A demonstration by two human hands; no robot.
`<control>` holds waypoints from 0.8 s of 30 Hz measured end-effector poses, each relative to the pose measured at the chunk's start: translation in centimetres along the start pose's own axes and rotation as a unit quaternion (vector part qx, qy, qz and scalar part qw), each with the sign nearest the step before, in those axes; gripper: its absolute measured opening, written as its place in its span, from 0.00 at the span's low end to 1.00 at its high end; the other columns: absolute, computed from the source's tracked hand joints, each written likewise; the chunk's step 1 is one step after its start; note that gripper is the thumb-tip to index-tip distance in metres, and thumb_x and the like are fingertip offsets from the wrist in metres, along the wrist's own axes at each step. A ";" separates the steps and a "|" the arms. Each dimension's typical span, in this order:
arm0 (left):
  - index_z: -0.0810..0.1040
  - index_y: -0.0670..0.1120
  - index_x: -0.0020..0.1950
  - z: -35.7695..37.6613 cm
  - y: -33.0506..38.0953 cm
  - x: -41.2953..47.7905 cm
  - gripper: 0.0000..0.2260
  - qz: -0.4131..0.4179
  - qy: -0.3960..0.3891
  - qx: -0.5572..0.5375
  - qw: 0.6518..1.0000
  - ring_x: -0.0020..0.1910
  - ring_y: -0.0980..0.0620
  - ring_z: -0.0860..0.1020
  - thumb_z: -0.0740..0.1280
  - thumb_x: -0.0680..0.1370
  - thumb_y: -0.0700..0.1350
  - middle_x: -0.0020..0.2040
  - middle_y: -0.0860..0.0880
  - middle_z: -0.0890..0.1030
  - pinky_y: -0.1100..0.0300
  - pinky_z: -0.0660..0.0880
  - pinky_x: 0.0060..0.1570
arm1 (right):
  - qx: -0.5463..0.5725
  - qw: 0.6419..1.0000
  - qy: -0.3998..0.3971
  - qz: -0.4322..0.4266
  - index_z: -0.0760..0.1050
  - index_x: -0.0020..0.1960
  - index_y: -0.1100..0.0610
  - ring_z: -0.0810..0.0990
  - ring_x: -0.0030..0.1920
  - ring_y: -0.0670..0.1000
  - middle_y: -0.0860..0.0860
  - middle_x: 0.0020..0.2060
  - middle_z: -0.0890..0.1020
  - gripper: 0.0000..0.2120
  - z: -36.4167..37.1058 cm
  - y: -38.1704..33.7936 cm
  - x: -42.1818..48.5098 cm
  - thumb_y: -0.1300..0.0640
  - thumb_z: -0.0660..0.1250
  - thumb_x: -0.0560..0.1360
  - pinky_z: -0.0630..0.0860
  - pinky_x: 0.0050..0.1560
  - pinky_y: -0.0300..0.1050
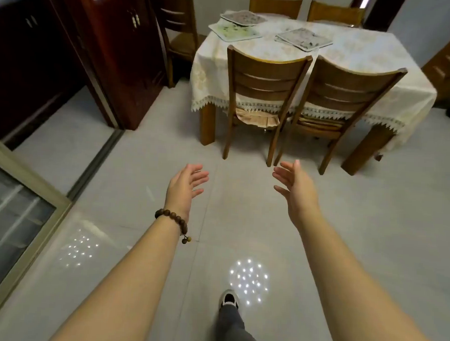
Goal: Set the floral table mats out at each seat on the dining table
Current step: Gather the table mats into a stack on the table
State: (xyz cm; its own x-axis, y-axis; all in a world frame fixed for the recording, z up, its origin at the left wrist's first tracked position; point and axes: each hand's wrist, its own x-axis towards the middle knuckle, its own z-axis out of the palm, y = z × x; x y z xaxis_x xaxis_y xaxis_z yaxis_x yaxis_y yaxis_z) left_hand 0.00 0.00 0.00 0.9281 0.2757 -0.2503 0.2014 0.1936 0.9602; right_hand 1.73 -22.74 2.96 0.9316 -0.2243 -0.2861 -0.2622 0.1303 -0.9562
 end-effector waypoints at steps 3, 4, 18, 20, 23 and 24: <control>0.77 0.48 0.55 1.9 2.0 5.1 0.16 -0.010 0.018 -0.008 1.000 0.53 0.54 0.81 0.53 0.82 0.54 0.54 0.47 0.82 0.58 0.76 0.50 | -0.014 1.000 -0.014 0.011 0.75 0.61 0.56 0.79 0.58 0.51 0.54 0.57 0.81 0.19 1.6 -1.8 5.3 0.47 0.51 0.83 0.75 0.61 0.52; 0.77 0.49 0.55 2.4 2.7 6.5 0.16 -0.011 0.020 -0.008 1.000 0.53 0.54 0.81 0.52 0.82 0.54 0.54 0.47 0.82 0.58 0.76 0.49 | -0.015 1.000 -0.024 0.013 0.75 0.60 0.56 0.79 0.57 0.51 0.53 0.56 0.81 0.19 2.4 -2.4 6.9 0.46 0.51 0.83 0.75 0.60 0.51; 0.77 0.46 0.57 2.2 6.3 27.1 0.17 -0.017 0.070 -0.033 0.997 0.55 0.52 0.80 0.53 0.82 0.53 0.56 0.45 0.82 0.54 0.76 0.55 | -0.038 0.997 -0.063 0.031 0.76 0.59 0.53 0.80 0.56 0.49 0.50 0.54 0.82 0.17 14.5 -5.0 27.2 0.46 0.53 0.82 0.76 0.60 0.52; 0.77 0.47 0.55 1.3 6.8 30.7 0.16 -0.013 0.073 -0.036 0.997 0.54 0.52 0.81 0.53 0.82 0.53 0.55 0.45 0.82 0.54 0.76 0.55 | -0.037 0.997 -0.072 0.019 0.76 0.55 0.51 0.80 0.56 0.49 0.50 0.53 0.82 0.15 17.2 -5.2 29.9 0.47 0.54 0.82 0.76 0.58 0.51; 0.77 0.46 0.56 -0.3 8.1 36.5 0.16 -0.013 0.079 -0.030 0.996 0.55 0.52 0.80 0.53 0.82 0.53 0.56 0.45 0.82 0.53 0.76 0.56 | -0.035 0.996 -0.081 0.004 0.77 0.53 0.51 0.80 0.56 0.50 0.52 0.54 0.82 0.14 21.7 -6.0 34.2 0.47 0.55 0.82 0.76 0.54 0.48; 0.77 0.46 0.57 -0.8 8.7 38.4 0.16 -0.015 0.080 -0.029 0.996 0.55 0.52 0.80 0.53 0.82 0.52 0.56 0.44 0.81 0.53 0.75 0.57 | -0.034 0.996 -0.082 0.004 0.77 0.53 0.52 0.81 0.56 0.50 0.53 0.54 0.82 0.14 23.2 -6.5 35.6 0.47 0.55 0.82 0.76 0.53 0.47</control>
State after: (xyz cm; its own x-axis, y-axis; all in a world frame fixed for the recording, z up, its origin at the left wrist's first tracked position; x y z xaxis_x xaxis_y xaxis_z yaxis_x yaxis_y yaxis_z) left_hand 37.14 13.05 -1.36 0.8594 0.4137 -0.3005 0.2066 0.2567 0.9442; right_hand 42.40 -9.10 0.43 0.9567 -0.0627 -0.2843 -0.2804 0.0650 -0.9577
